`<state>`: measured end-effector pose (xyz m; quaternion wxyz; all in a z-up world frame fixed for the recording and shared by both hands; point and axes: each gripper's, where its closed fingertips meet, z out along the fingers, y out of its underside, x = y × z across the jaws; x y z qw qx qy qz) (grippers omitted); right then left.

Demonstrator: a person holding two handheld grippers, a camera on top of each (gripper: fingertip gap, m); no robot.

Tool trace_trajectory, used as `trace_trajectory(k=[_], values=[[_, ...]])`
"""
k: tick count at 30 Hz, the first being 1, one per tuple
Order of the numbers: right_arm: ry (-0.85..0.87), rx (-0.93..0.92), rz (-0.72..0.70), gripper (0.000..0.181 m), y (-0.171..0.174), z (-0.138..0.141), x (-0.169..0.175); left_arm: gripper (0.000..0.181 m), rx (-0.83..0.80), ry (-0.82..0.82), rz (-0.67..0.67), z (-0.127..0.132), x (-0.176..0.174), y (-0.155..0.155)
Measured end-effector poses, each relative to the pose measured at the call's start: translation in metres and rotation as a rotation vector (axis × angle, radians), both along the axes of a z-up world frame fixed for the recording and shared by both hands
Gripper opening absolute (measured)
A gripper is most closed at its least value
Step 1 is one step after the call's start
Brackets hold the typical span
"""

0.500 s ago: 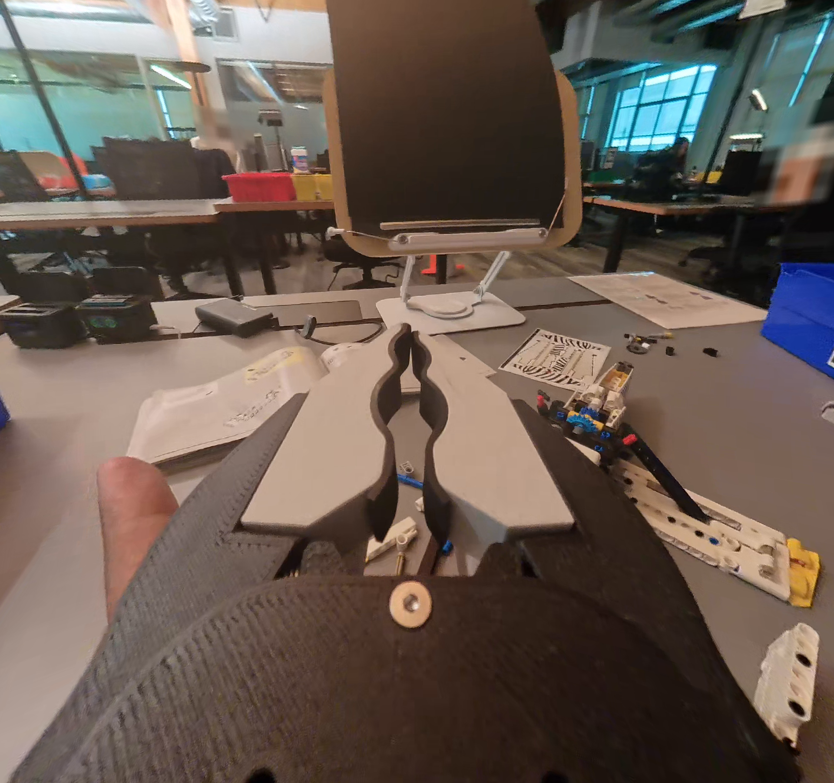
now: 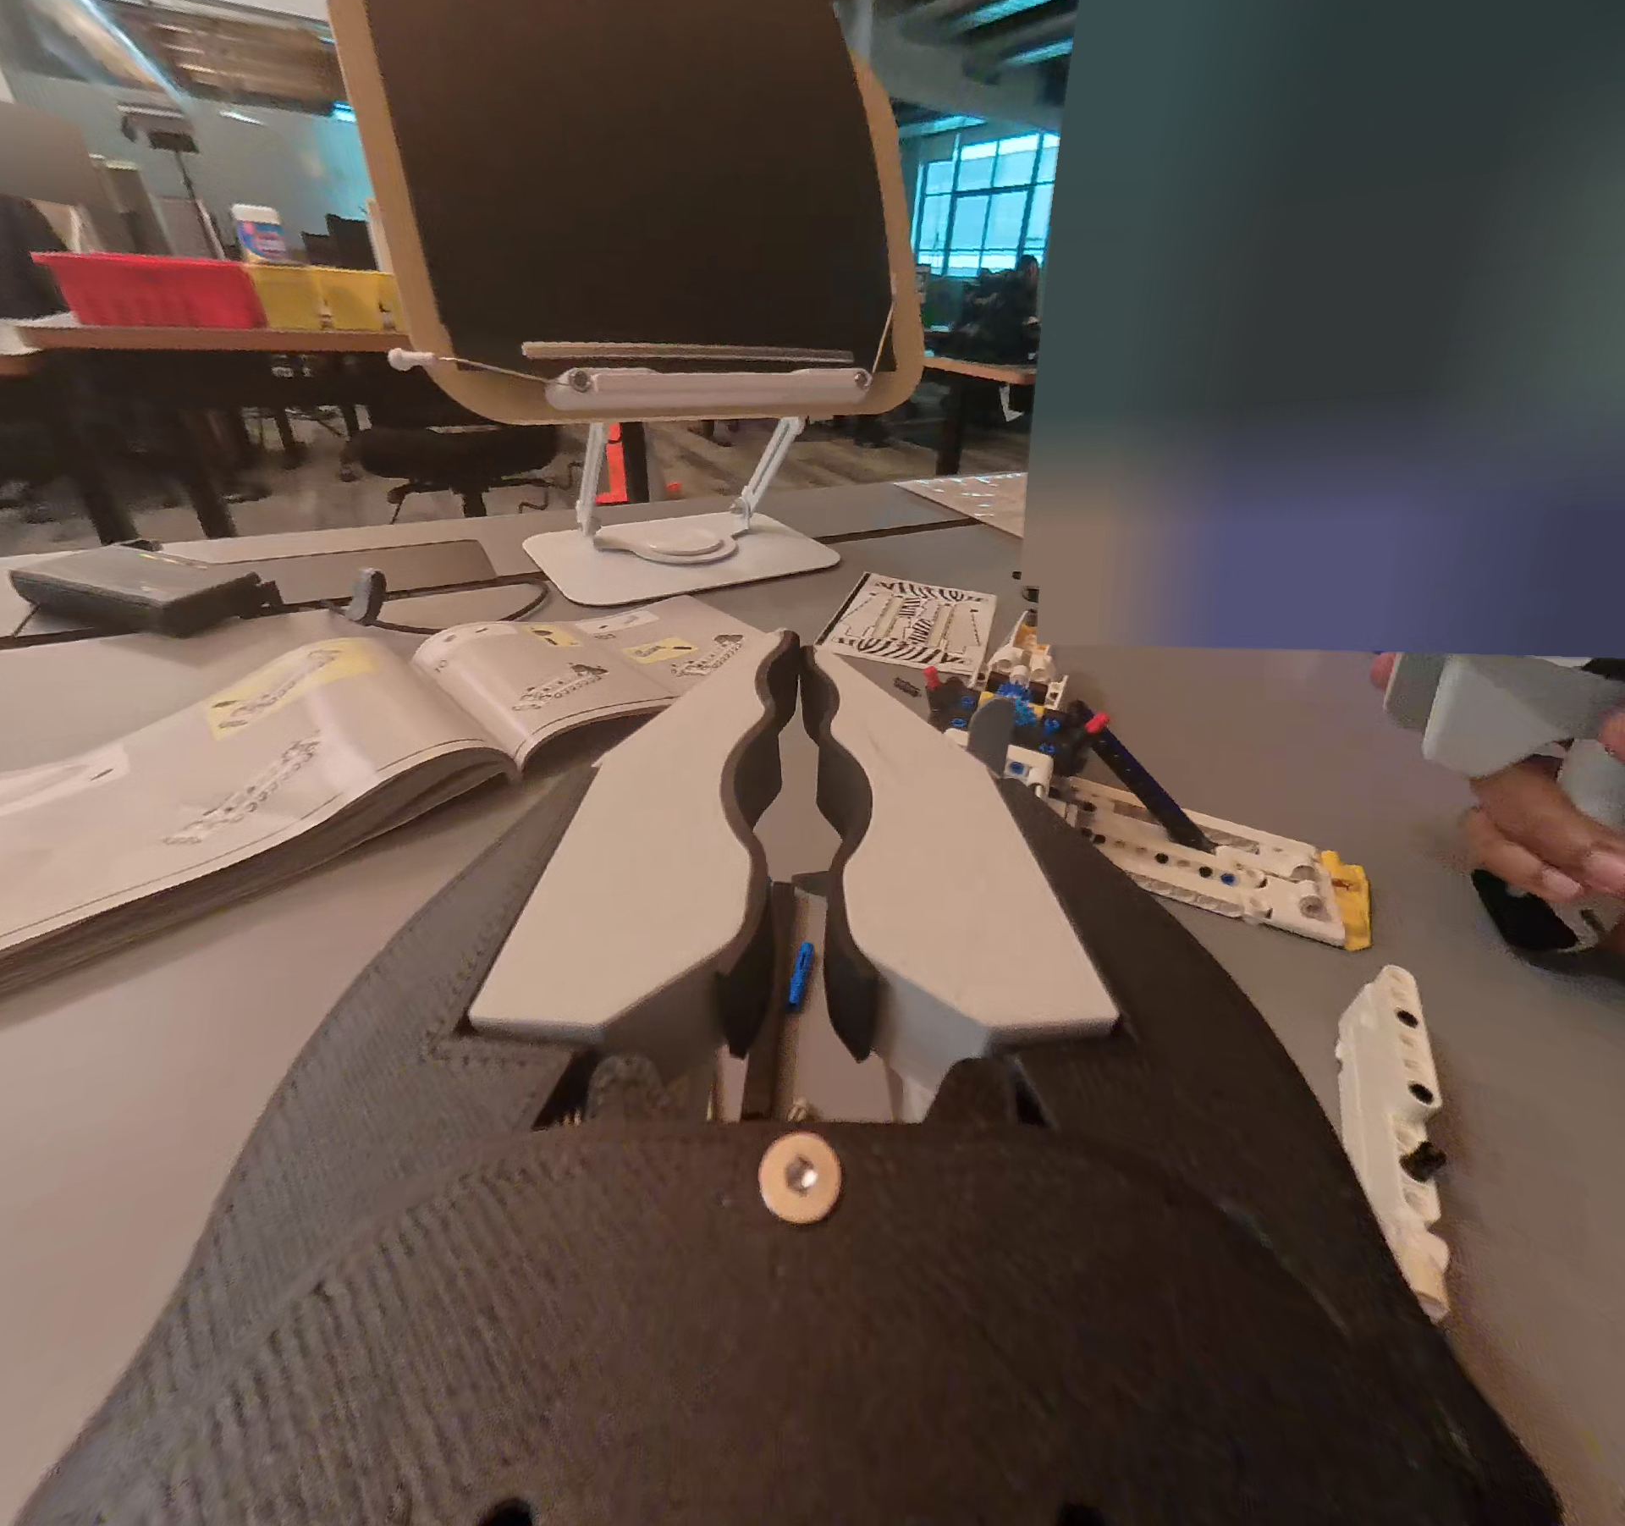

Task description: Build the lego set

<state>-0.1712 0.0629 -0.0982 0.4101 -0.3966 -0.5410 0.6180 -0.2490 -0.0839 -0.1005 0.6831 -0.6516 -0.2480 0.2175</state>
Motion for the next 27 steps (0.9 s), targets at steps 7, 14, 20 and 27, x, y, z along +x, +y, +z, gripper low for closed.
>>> trace_trajectory(k=[7, 14, 20, 27], values=[[-0.036, 0.094, 0.02, 0.021, -0.009, -0.013, -0.005, 0.044, -0.087, 0.006, -0.075, -0.008, 0.012, 0.011], [0.006, 0.116, 0.072, 0.024, -0.017, -0.007, 0.006, 0.003, -0.22, -0.109, -0.333, -0.023, 0.071, 0.029], [-0.284, 0.308, 0.401, 0.036, -0.05, -0.055, 0.046, 0.025, -0.346, -0.227, -0.412, -0.055, 0.115, 0.012], [-0.631, 0.371, 0.569, 0.03, -0.062, -0.107, 0.059, 0.04, -0.499, -0.33, -0.438, -0.1, 0.142, 0.02]])
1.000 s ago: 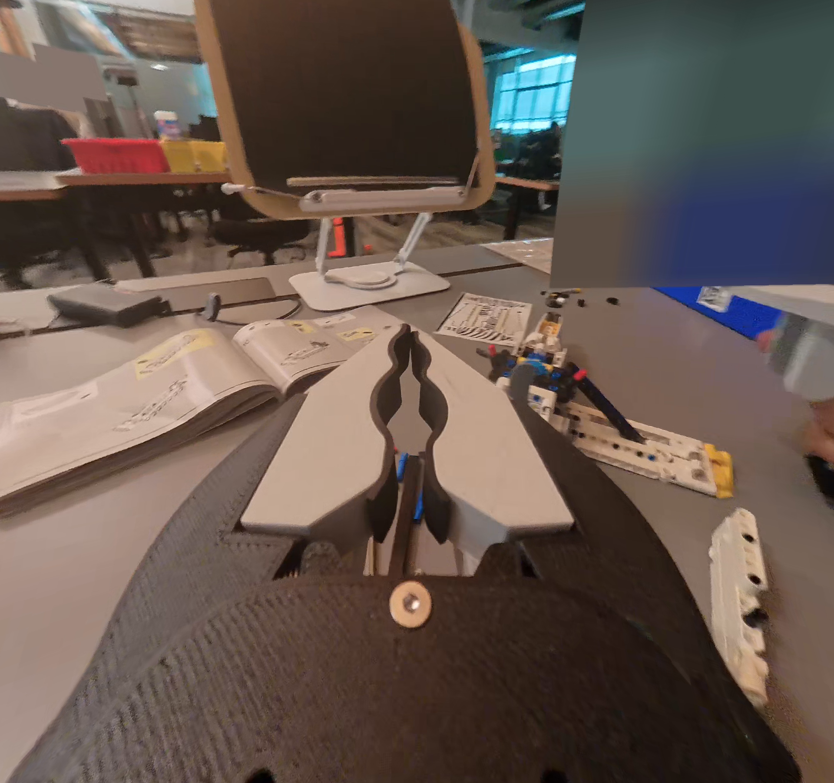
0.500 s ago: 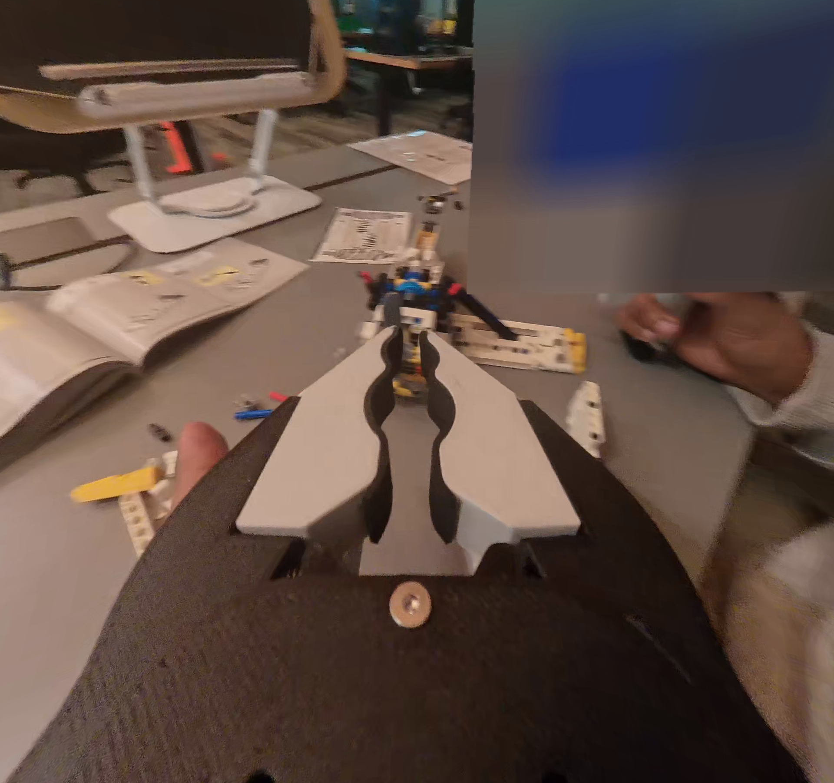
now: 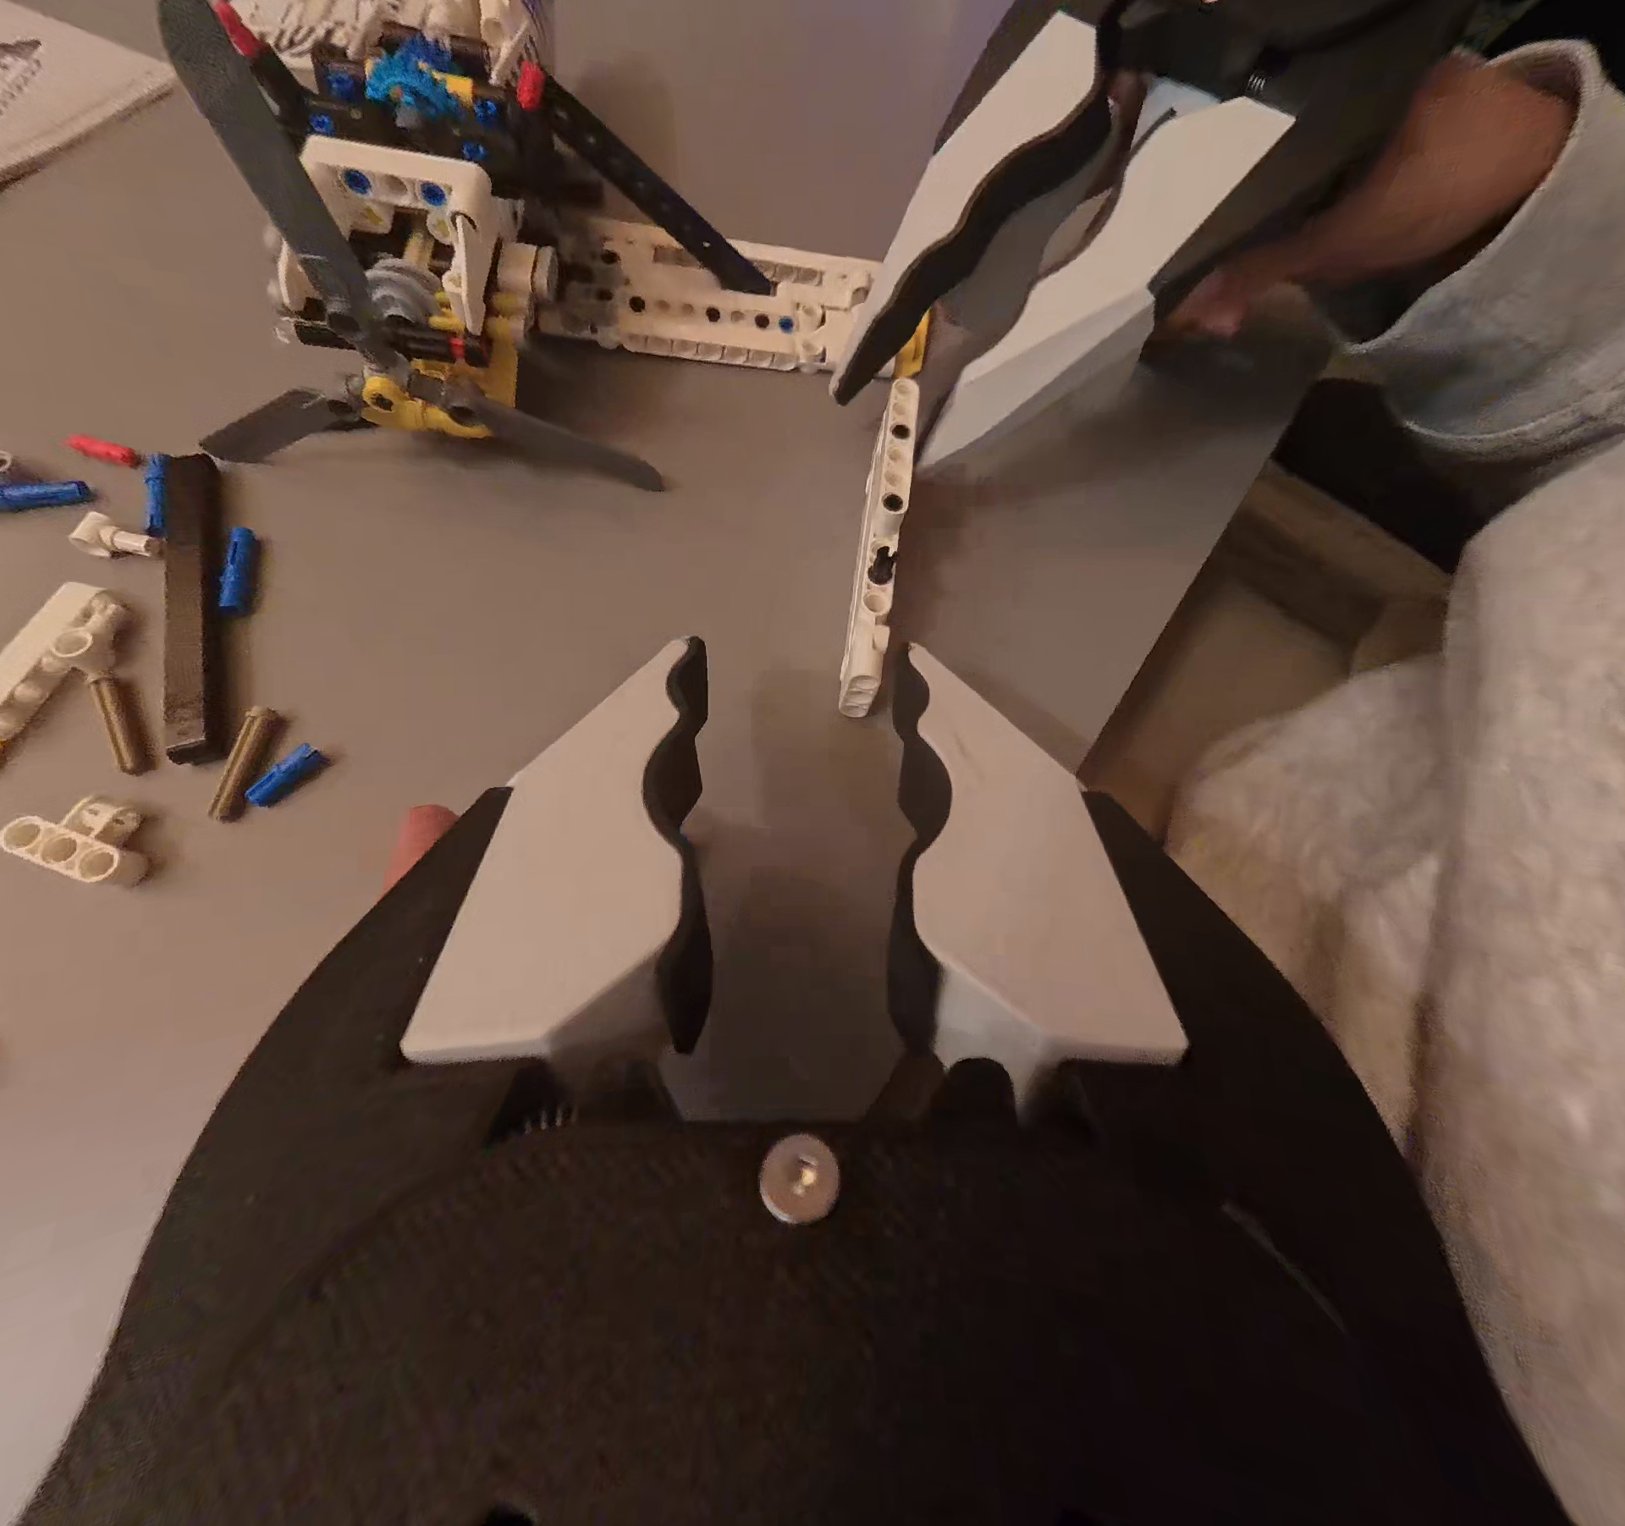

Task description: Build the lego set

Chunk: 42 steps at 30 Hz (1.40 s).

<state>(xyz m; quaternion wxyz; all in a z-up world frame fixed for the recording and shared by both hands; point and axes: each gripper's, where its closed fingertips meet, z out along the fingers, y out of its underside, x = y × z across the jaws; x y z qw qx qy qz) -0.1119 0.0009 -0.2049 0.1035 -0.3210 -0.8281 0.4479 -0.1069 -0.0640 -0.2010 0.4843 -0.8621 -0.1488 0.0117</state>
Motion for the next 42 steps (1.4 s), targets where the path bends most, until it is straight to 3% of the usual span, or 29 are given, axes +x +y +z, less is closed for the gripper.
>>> trace_trajectory(k=[1, 8, 13, 16, 19, 22, 25, 31, 34, 39, 42], values=[[-0.025, 0.005, -0.004, 0.016, 0.0, -0.003, -0.001, 0.04, -0.016, -0.001, 0.008, -0.003, 0.0, 0.002], [-0.438, -0.278, -0.165, 0.013, 0.002, -0.006, -0.003, 0.044, -0.084, 0.055, 0.063, -0.01, -0.01, 0.001], [-0.41, -0.245, -0.212, 0.015, 0.01, -0.007, 0.0, 0.043, -0.099, 0.078, 0.089, -0.012, -0.018, -0.002], [-0.39, -0.271, -0.2, 0.025, 0.009, 0.0, 0.005, 0.043, -0.059, 0.062, 0.111, -0.007, -0.023, -0.003], [-0.314, -0.292, -0.182, 0.026, 0.013, 0.011, 0.005, 0.036, 0.046, 0.004, 0.127, 0.008, -0.028, -0.002], [-0.206, -0.302, -0.155, 0.017, 0.018, 0.023, 0.003, 0.0, 0.197, -0.038, 0.101, 0.031, -0.032, -0.003], [-0.026, -0.308, -0.156, 0.016, 0.023, 0.044, -0.005, 0.0, 0.341, -0.08, 0.107, 0.055, -0.044, -0.002], [0.39, -0.304, -0.211, 0.0, 0.036, 0.075, -0.026, 0.0, 0.404, 0.126, 0.383, 0.081, -0.105, -0.042], [0.464, -0.357, -0.211, 0.0, 0.038, 0.086, -0.03, 0.0, 0.419, 0.211, 0.468, 0.087, -0.122, -0.055], [0.521, -0.316, -0.217, 0.0, 0.04, 0.086, -0.031, 0.0, 0.366, 0.344, 0.506, 0.077, -0.13, -0.052], [0.527, -0.276, -0.2, 0.0, 0.034, 0.082, -0.031, 0.0, 0.378, 0.34, 0.512, 0.078, -0.131, -0.053]])
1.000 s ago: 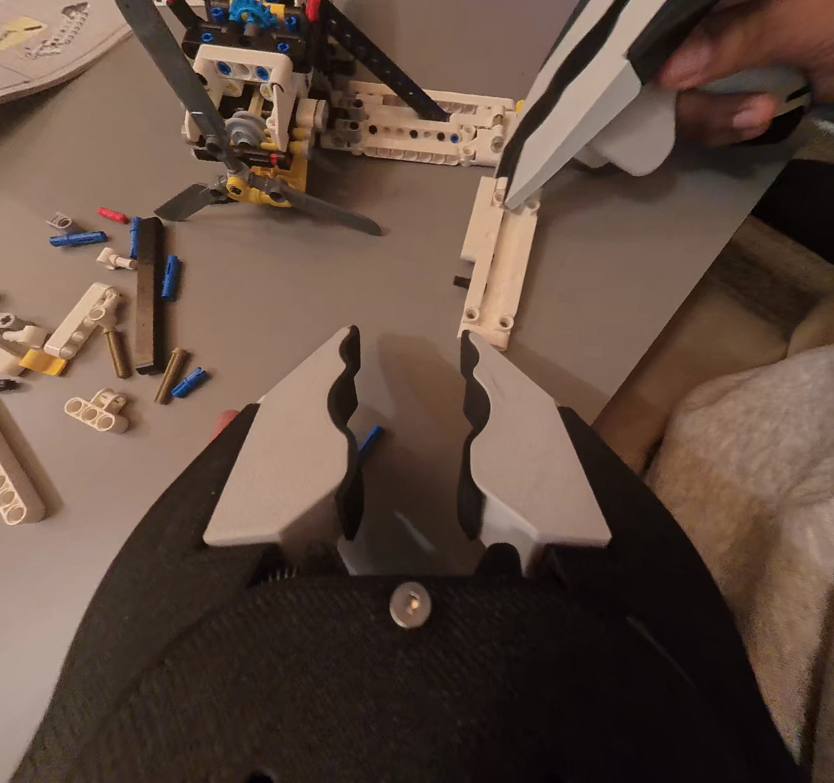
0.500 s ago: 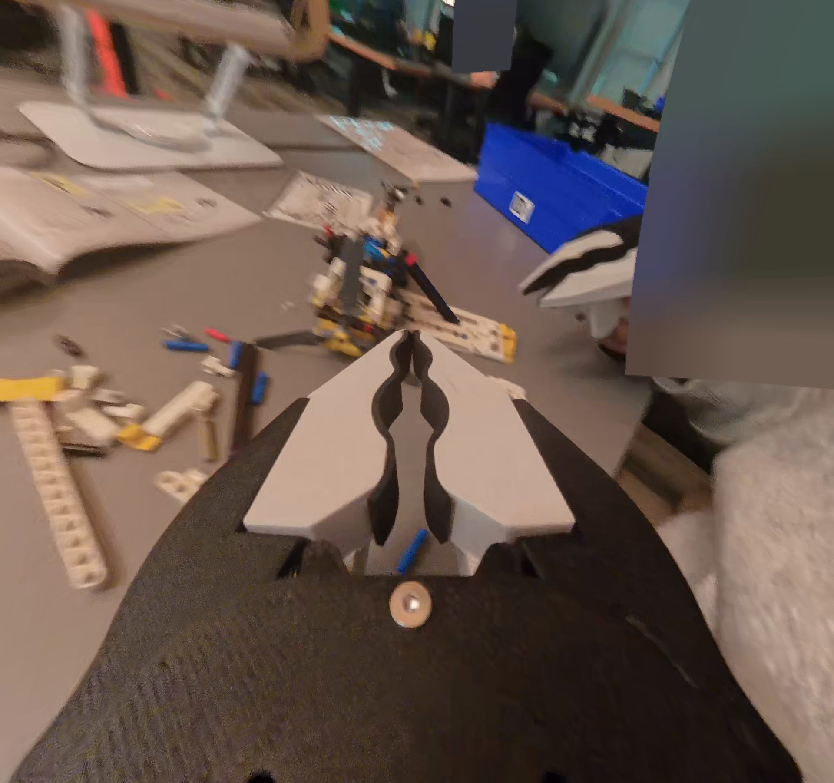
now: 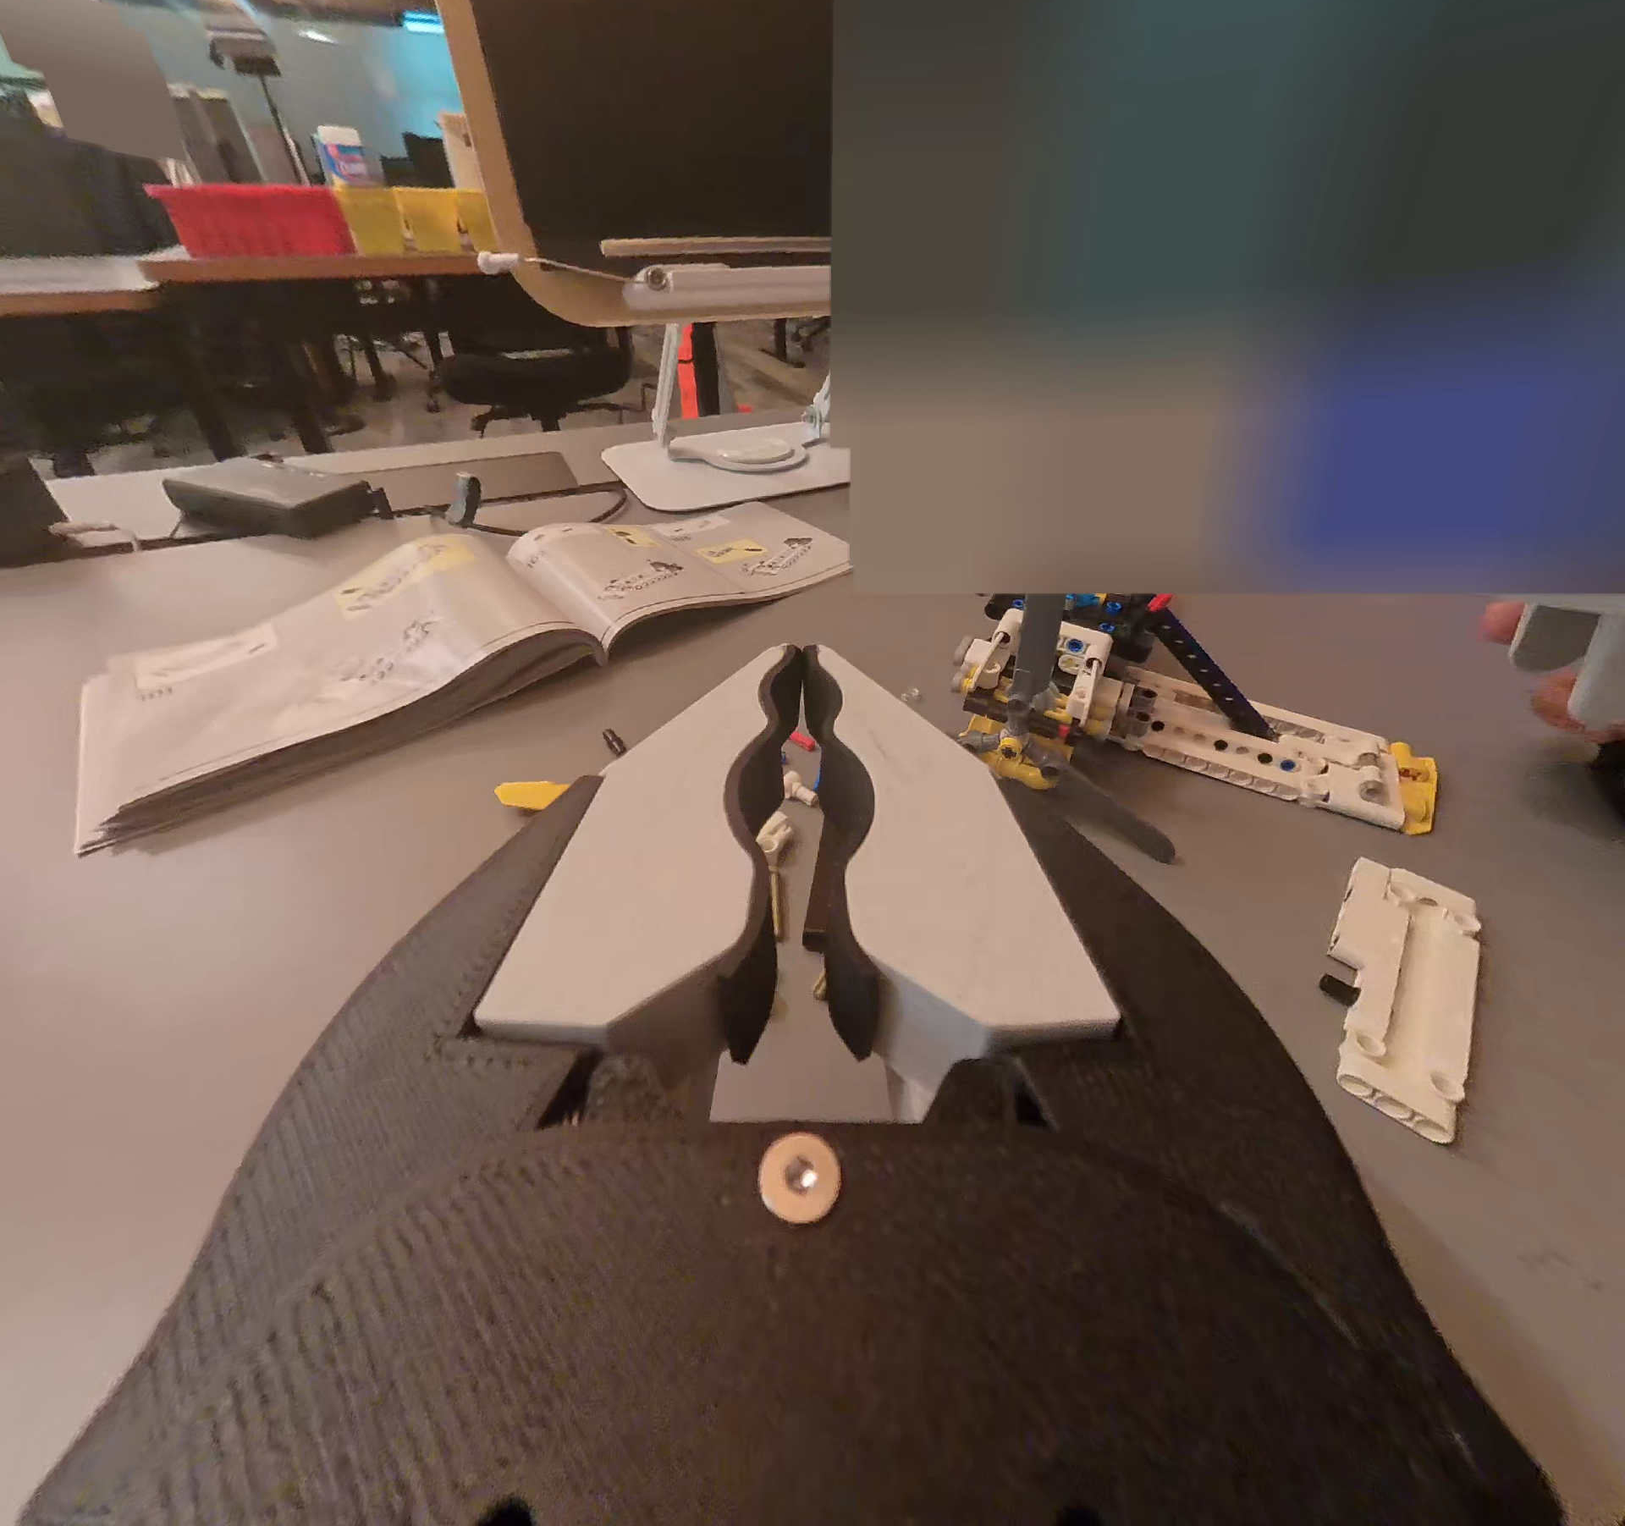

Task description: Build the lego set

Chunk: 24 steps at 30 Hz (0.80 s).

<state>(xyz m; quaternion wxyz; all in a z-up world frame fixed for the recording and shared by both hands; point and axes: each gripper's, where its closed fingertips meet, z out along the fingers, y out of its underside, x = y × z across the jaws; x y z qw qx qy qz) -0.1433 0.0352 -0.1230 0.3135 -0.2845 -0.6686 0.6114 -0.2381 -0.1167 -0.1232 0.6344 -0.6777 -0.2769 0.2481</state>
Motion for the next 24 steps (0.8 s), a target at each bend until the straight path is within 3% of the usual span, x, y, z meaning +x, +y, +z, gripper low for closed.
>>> trace_trajectory(k=[13, 24], values=[[-0.059, -0.02, -0.05, 0.0, 0.007, -0.005, -0.01, 0.0, 0.034, -0.118, 0.057, -0.008, -0.01, -0.012], [-0.13, -0.042, -0.094, 0.0, 0.014, -0.011, -0.02, 0.0, -0.02, -0.039, 0.038, -0.005, 0.0, -0.006]])
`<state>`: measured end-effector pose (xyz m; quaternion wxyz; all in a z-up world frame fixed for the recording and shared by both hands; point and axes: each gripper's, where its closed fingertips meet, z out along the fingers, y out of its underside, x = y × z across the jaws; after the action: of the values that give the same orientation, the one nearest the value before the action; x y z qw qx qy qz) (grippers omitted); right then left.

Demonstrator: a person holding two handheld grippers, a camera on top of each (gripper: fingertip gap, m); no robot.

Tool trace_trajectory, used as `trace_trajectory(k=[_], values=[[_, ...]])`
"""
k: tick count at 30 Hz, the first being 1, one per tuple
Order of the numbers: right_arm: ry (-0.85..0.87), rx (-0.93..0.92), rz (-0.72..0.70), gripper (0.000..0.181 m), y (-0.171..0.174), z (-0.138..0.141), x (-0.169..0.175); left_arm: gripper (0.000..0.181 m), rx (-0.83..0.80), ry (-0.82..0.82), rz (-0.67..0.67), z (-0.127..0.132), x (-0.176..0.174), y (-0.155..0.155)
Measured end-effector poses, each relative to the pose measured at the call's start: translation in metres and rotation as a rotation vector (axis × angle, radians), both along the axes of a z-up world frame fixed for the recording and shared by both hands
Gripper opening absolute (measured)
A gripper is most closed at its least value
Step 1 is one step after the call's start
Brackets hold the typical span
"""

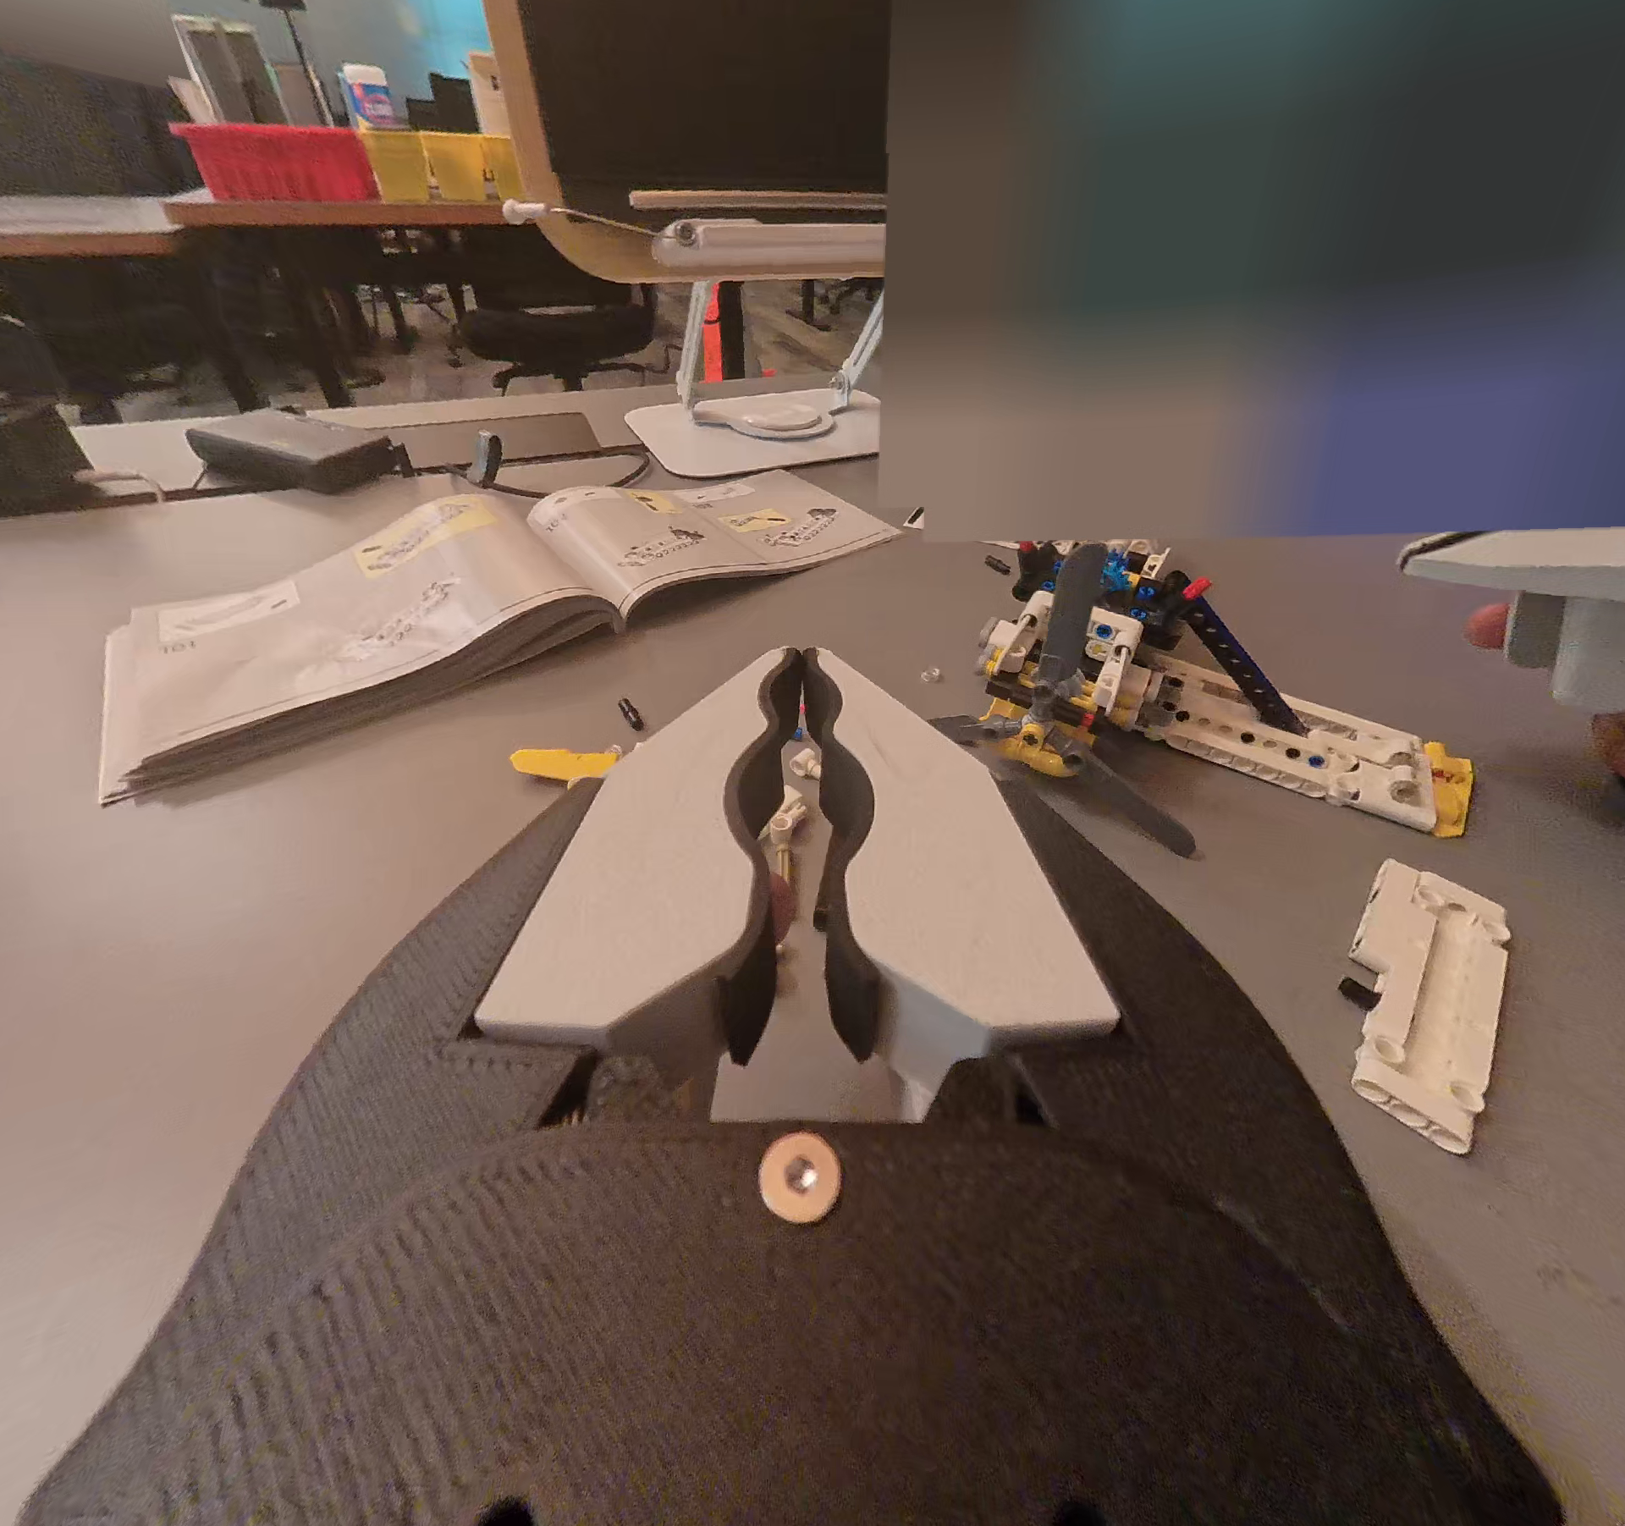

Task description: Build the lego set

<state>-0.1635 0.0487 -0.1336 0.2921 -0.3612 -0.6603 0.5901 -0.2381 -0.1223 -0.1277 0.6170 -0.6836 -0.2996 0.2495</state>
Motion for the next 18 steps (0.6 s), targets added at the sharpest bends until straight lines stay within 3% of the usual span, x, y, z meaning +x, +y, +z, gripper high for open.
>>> trace_trajectory(k=[4, 18], values=[[0.035, 0.012, -0.01, 0.0, 0.0, 0.003, 0.0023, 0.0, -0.003, -0.007, -0.046, -0.0008, 0.004, 0.0066], [0.026, -0.008, -0.008, 0.0, 0.0012, 0.0037, 0.0017, 0.0, 0.023, -0.039, -0.024, -0.0021, -0.0004, 0.0023]])
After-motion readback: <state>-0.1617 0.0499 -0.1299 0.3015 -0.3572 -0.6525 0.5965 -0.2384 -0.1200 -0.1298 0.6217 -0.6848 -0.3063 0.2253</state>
